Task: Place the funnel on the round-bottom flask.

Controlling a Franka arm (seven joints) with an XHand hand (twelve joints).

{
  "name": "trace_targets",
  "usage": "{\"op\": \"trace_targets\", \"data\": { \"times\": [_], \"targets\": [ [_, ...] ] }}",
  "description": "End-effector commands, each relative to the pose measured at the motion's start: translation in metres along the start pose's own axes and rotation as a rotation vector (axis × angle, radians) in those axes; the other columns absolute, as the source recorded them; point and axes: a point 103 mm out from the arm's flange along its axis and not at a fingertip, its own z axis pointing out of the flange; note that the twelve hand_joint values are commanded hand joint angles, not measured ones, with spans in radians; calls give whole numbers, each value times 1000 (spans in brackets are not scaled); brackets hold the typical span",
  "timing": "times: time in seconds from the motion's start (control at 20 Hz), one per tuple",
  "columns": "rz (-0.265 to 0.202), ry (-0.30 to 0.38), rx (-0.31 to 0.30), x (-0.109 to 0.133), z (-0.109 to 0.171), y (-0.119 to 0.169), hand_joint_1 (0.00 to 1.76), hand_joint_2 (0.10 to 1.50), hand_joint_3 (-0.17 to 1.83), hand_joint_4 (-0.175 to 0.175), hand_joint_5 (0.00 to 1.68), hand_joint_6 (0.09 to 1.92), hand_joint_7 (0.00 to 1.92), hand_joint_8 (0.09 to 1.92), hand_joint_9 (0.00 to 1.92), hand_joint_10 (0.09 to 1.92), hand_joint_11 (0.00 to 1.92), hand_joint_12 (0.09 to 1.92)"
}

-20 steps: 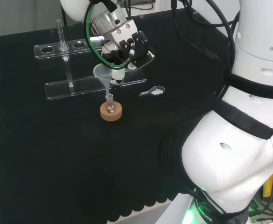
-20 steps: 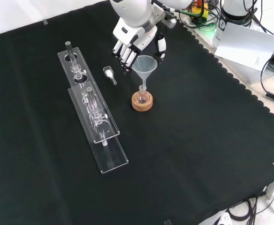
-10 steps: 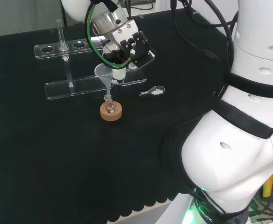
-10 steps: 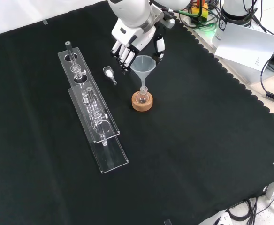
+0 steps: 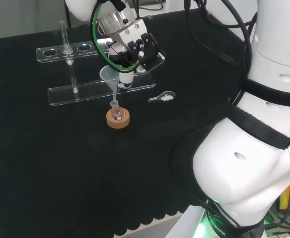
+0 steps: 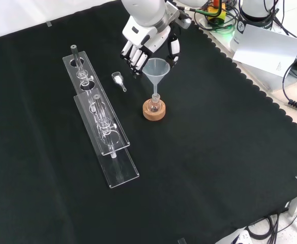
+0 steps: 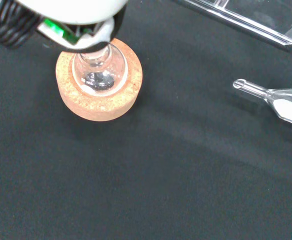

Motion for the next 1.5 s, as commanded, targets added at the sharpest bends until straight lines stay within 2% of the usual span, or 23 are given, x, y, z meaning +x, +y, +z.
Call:
{"op": "trace_targets", "data": {
  "times": [0.05,0.8,0.9,1.5],
  "targets": [
    [-1,0,0,0,1,0,961,689,785,5,479,980,388,727,617,580,253,1349],
    [-1,-3,9,4,5,8,962,689,787,5,479,981,388,727,616,580,254,1348],
    [-5,-3,9,-1,-7,3,962,689,787,5,479,981,388,727,616,580,254,1348],
    [-12,-18,10,-3,-3,6,962,689,788,5,480,981,388,727,616,581,255,1348]
  ]
}}
